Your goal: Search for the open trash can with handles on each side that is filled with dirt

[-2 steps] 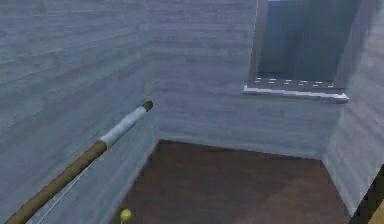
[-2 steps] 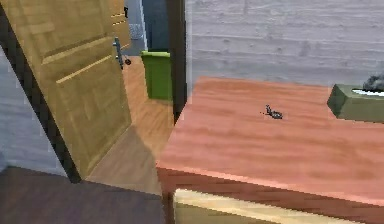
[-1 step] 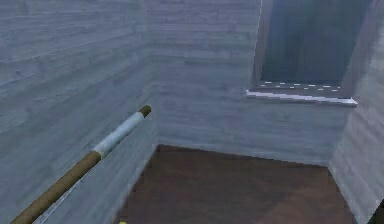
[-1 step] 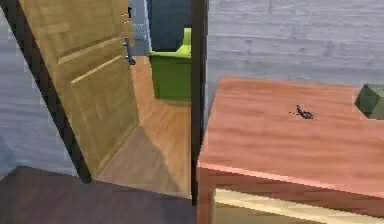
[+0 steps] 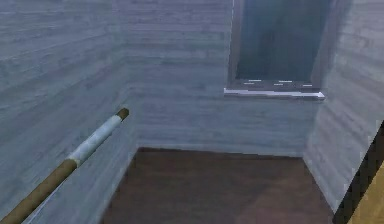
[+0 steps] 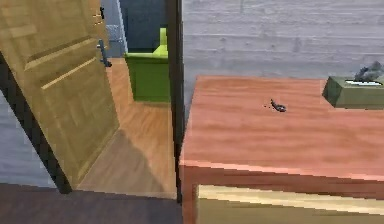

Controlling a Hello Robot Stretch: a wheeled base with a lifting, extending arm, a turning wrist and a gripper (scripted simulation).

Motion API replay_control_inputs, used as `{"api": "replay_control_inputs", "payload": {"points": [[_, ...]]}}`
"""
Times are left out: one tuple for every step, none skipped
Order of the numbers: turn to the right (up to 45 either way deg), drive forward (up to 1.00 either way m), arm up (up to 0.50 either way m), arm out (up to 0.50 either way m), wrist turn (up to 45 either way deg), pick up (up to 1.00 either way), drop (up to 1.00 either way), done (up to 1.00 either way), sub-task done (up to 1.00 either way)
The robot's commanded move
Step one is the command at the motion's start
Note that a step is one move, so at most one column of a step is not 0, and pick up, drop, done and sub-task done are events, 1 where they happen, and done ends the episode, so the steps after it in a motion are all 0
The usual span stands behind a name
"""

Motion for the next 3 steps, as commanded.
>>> {"api": "replay_control_inputs", "payload": {"points": [[0.0, 0.15, 0.00, 0.00, 0.0, 0.00, 0.00, 0.00, 0.00], [45.0, 0.00, 0.00, 0.00, 0.0, 0.00, 0.00, 0.00, 0.00], [33.0, 0.00, 0.00, 0.00, 0.0, 0.00, 0.00, 0.00, 0.00]]}}
